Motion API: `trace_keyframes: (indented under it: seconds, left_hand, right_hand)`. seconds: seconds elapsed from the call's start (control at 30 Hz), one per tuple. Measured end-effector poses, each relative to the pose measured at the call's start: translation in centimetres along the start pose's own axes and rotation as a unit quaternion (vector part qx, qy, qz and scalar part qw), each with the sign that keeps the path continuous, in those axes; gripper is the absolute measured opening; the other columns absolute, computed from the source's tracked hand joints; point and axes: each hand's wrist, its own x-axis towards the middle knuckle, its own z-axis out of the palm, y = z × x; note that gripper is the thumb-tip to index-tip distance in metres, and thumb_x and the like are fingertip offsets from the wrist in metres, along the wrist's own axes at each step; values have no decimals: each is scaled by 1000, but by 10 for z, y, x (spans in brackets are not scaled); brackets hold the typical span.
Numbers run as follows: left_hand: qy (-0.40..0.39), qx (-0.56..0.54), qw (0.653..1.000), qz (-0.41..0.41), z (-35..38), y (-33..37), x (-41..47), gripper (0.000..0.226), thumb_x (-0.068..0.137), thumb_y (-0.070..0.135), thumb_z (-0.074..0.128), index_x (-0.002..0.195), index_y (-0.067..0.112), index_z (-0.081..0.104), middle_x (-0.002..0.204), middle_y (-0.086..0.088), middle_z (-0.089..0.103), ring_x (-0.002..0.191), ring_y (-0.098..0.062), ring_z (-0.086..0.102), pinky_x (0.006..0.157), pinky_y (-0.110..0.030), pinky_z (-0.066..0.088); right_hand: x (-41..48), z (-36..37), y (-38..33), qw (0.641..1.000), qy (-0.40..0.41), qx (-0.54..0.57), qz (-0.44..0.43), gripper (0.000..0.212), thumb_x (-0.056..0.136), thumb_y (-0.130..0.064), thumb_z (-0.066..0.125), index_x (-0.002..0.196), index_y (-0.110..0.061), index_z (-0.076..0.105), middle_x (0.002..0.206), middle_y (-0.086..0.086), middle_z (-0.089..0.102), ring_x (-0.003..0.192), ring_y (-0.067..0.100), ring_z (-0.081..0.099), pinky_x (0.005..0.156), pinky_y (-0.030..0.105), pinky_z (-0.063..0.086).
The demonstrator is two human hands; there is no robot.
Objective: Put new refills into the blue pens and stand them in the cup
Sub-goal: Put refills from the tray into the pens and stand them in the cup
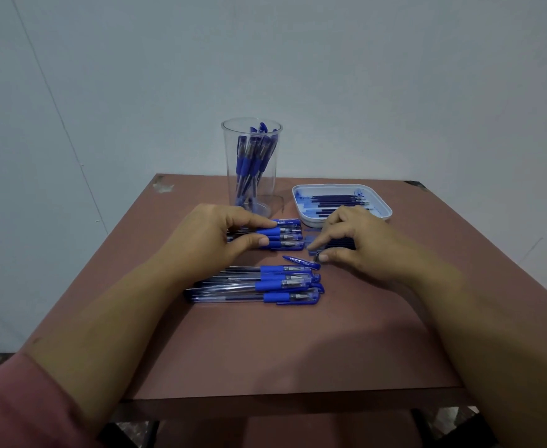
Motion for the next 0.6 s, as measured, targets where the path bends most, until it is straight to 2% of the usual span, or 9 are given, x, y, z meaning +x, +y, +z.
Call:
trace_keyframes:
  seconds: [0.17,0.3,0.37,0.47,0.6]
  left_hand:
    - [0,1,1000,0,-1,0,0,30,82,30,75,109,42,70,99,19,72,92,4,65,85,-25,54]
    - [-3,-3,1000,-2,-1,0,0,30,83,30,75,109,43,70,99,22,71,92,5,64,85,-25,53]
    - [-2,-9,1000,-1,-1,0,0,30,82,29,76,108,43,70,97,24,70,92,6,64,84,-21,52]
    - [-5,-7,1000,7,0,2,0,31,83,28,75,108,44,69,97,24,70,92,7,64,83,-17,51]
    - [-10,1,1000,17,1,4,0,30,83,30,74,109,44,68,96,23,70,90,6,64,81,-16,51]
  right_hand:
    - [1,2,-4,1000,13,10,-4,15,85,-28,72,86,-42,67,94,-15,58,98,2,50,84,21,40]
    - [-1,3,-9,980,137,141,-5,24,87,-17,70,82,-39,64,82,-25,67,83,-4,62,74,9,44]
    - [-1,5,-11,971,167,170,-19,23,86,-14,71,84,-36,64,81,-22,68,82,-2,64,75,10,46]
    - [1,9,-16,969,175,171,-36,23,85,-13,72,86,-36,65,84,-12,70,83,2,65,77,15,50]
    - [3,15,-20,968,176,171,-48,17,85,-13,72,90,-28,69,86,-14,70,85,2,66,78,14,51]
